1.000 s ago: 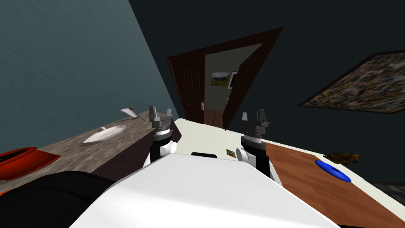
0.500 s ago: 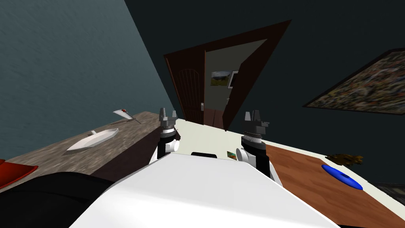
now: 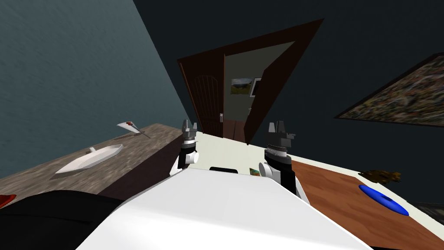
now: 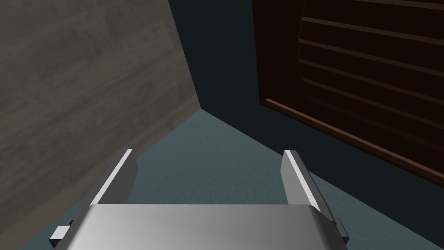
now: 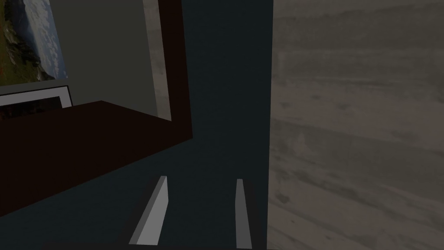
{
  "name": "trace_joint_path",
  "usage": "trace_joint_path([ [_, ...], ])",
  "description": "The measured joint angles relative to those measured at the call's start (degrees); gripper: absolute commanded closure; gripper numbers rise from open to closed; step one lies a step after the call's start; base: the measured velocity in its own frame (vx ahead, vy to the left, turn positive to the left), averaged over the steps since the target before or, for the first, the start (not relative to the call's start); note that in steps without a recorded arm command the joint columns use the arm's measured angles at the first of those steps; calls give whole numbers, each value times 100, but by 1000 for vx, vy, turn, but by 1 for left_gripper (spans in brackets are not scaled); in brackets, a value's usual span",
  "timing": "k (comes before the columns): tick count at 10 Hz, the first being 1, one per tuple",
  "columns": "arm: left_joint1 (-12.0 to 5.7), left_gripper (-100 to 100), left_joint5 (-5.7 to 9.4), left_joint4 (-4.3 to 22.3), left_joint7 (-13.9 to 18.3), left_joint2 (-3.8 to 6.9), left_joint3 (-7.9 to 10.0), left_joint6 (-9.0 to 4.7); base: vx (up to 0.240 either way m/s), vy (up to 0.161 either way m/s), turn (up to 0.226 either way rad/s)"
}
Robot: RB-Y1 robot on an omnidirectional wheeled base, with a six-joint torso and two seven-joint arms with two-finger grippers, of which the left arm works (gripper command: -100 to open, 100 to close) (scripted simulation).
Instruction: Push the door open
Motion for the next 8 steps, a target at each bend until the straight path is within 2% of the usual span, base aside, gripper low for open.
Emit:
trace_joint_path([
  [3, -282, -100, -12, 446, -12, 47, -33, 71, 80, 18, -17],
  [4, -315, -100, -19, 542, -20, 48, -49, 64, 53, 12, -7],
  [6, -555, -100, -14, 881, -24, 89, -32, 104, 83, 16, -29],
  [8, -659, -100, -11, 1120, -11, 123, -44, 111, 64, 3, -6],
])
